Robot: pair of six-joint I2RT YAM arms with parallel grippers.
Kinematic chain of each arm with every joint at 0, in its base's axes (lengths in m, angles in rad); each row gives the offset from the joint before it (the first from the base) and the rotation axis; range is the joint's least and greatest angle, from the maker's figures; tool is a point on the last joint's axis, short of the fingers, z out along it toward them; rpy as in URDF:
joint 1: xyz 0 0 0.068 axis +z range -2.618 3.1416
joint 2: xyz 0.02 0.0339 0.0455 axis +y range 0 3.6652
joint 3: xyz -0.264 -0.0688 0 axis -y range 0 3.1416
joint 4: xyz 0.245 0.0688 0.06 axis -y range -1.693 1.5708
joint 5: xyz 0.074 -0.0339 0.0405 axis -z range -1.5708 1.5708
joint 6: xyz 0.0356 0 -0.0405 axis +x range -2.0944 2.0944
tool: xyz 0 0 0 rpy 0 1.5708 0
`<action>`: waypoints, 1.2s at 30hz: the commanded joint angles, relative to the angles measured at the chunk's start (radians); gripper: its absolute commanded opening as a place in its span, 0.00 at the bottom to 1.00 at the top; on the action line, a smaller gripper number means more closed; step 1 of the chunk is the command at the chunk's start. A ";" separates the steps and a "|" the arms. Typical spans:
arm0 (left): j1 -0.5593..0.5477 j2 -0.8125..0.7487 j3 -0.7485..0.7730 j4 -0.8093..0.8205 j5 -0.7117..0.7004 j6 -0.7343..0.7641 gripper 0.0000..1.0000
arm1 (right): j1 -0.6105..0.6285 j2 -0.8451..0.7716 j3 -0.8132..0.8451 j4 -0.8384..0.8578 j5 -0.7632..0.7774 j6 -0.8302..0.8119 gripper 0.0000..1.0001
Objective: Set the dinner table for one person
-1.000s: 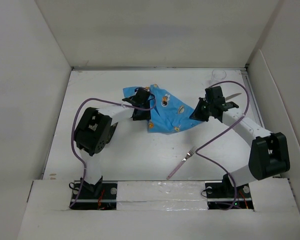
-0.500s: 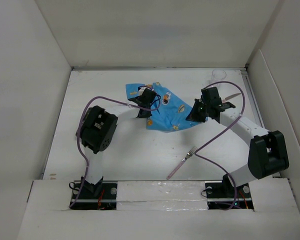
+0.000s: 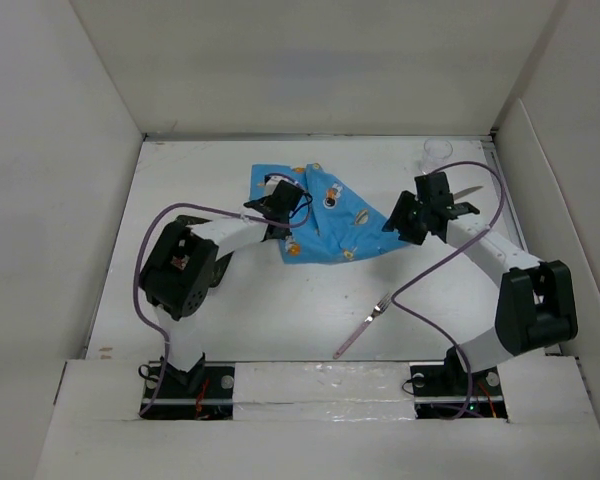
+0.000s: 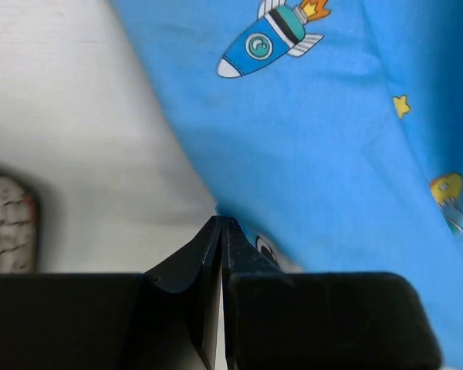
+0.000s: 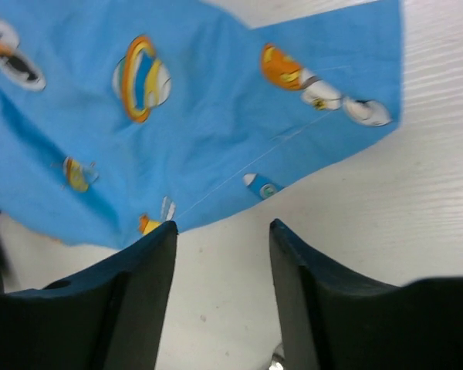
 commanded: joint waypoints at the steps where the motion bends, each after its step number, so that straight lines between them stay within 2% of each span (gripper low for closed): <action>1: 0.007 -0.176 -0.035 -0.003 -0.041 0.029 0.00 | -0.035 0.033 0.018 -0.010 0.122 0.021 0.58; 8: 0.027 -0.325 -0.121 -0.021 -0.052 0.042 0.00 | -0.081 0.115 0.024 0.015 0.129 0.062 0.59; 15: 0.037 -0.441 -0.126 -0.065 -0.096 0.085 0.00 | -0.157 0.199 0.042 0.047 0.135 0.124 0.60; 20: 0.037 -0.388 -0.157 -0.061 -0.024 0.067 0.00 | -0.194 0.260 0.093 0.041 0.159 0.122 0.53; 23: 0.037 -0.340 -0.155 -0.043 0.007 0.036 0.14 | -0.212 0.303 0.134 0.022 0.178 0.105 0.51; 24: 0.037 -0.331 -0.154 -0.036 0.022 0.036 0.26 | -0.213 0.316 0.164 0.012 0.181 0.095 0.51; 25: 0.068 -0.296 -0.154 -0.021 0.066 0.036 0.32 | -0.213 0.346 0.200 -0.016 0.187 0.084 0.51; 28: 0.108 -0.262 -0.155 0.006 0.123 0.030 0.36 | -0.213 0.377 0.226 -0.027 0.185 0.064 0.50; 33: 0.128 -0.193 -0.135 0.014 0.198 0.030 0.37 | -0.213 0.398 0.251 -0.054 0.167 0.045 0.47; 36: 0.128 -0.155 -0.120 0.014 0.237 0.022 0.38 | -0.213 0.405 0.251 -0.062 0.146 0.041 0.40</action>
